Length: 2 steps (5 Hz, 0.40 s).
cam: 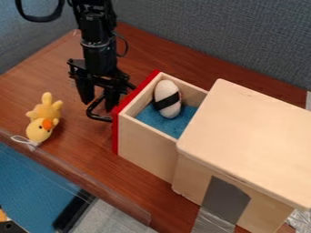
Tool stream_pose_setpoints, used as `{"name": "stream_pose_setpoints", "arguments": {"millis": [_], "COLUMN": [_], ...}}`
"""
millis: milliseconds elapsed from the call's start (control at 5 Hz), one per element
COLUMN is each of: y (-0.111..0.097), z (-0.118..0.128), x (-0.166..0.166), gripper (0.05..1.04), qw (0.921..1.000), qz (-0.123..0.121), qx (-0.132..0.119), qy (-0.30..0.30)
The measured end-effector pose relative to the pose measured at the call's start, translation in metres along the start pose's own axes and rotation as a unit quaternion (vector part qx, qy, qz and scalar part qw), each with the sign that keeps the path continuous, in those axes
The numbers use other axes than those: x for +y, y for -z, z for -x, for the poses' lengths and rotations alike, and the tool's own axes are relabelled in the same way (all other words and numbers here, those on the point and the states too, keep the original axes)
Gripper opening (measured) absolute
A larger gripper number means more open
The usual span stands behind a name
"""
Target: Close the drawer
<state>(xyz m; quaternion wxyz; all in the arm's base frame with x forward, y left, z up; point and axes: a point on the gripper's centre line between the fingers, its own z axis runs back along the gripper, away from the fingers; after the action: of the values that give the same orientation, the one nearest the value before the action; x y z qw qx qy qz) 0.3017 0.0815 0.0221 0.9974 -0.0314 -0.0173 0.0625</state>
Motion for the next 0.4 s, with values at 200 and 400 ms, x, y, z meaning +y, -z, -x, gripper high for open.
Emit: {"name": "stream_pose_setpoints", "arguments": {"millis": [200,400], "y": [0.002,0.003], "z": [-0.002,0.003], "x": [-0.019,-0.05], "gripper": [0.346,0.162], "qw": [0.9997,0.9984], "qz": [0.017,0.032], "qx": [-0.004,0.007], "qy": [0.014,0.046]}}
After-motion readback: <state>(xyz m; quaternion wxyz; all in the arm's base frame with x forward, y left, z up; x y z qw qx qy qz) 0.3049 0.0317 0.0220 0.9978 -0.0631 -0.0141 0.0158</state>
